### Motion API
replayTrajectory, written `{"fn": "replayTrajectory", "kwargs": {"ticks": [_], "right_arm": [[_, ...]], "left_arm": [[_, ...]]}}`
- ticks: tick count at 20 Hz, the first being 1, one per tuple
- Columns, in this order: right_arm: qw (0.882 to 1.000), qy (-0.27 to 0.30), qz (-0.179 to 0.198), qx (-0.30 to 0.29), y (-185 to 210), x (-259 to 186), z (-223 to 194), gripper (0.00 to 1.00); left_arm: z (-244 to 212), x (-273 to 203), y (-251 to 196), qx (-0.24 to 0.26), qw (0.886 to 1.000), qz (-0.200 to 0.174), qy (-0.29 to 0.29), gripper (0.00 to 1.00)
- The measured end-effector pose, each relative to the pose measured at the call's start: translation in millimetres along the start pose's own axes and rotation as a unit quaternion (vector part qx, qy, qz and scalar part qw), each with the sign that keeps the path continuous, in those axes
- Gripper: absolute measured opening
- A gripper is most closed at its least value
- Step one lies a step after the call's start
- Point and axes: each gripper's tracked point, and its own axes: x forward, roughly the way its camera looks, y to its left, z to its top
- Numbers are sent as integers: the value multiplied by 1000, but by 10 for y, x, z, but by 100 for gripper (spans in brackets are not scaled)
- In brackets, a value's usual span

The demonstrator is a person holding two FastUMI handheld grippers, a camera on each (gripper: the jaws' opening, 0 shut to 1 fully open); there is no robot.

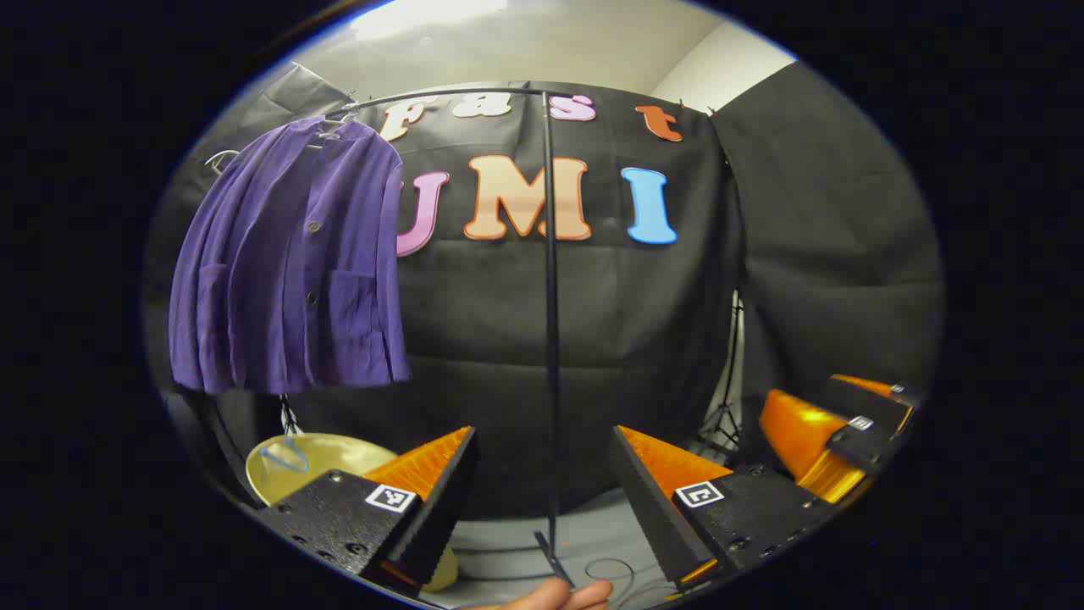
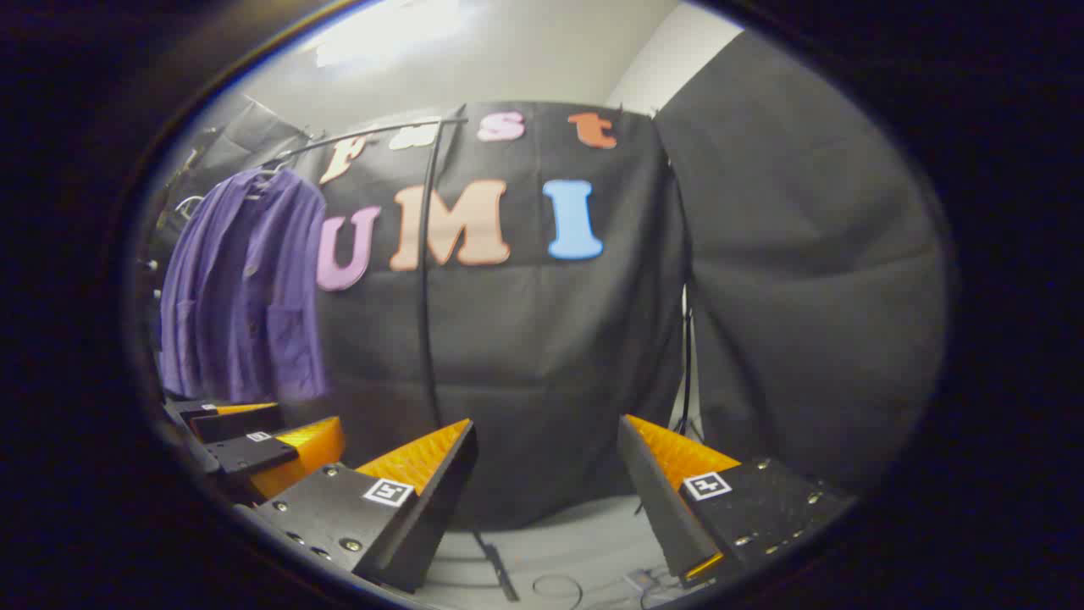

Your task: Grasp the clothes on the hanger with both hands and then place them into the laundry hamper below.

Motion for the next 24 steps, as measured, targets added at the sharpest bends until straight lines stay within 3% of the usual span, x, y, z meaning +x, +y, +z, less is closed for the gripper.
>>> {"fn": "replayTrajectory", "kwargs": {"ticks": [1, 2, 3, 4, 5, 7, 9, 11, 12, 16, 24], "right_arm": [[1000, -5, 4, -11, 230, 151, 229, 99], [1000, -21, 12, -21, 576, 253, 620, 93], [999, -38, 24, -17, 997, 268, 1099, 99], [998, -35, 44, -15, 1459, 241, 1515, 93], [998, -19, 57, -16, 1876, 217, 1837, 98], [997, 33, 67, -6, 2599, 101, 2242, 93], [995, 36, 97, 1, 3347, -73, 2655, 99], [992, 37, 116, -21, 3827, -224, 2844, 97], [993, 36, 111, -30, 3944, -281, 2905, 98], [991, 45, 124, -27, 4331, -473, 3087, 97], [991, 24, 129, -42, 4530, -671, 3414, 97]], "left_arm": [[284, 184, 234, -8, 1000, 0, 4, 95], [715, 304, 540, -10, 1000, 6, -12, 100], [1197, 358, 944, -10, 999, 19, -35, 97], [1707, 376, 1338, -5, 999, 19, -51, 96], [2114, 359, 1726, 2, 998, 19, -52, 99], [2690, 246, 2506, 34, 998, 29, -37, 99], [3159, 135, 3223, 27, 997, 52, -49, 99], [3460, -14, 3618, 21, 998, 52, -36, 95], [3523, -159, 3791, 27, 998, 48, -33, 91], [3741, -394, 4046, 31, 998, 27, -38, 91], [3895, -565, 4181, 0, 999, 18, -34, 92]]}}
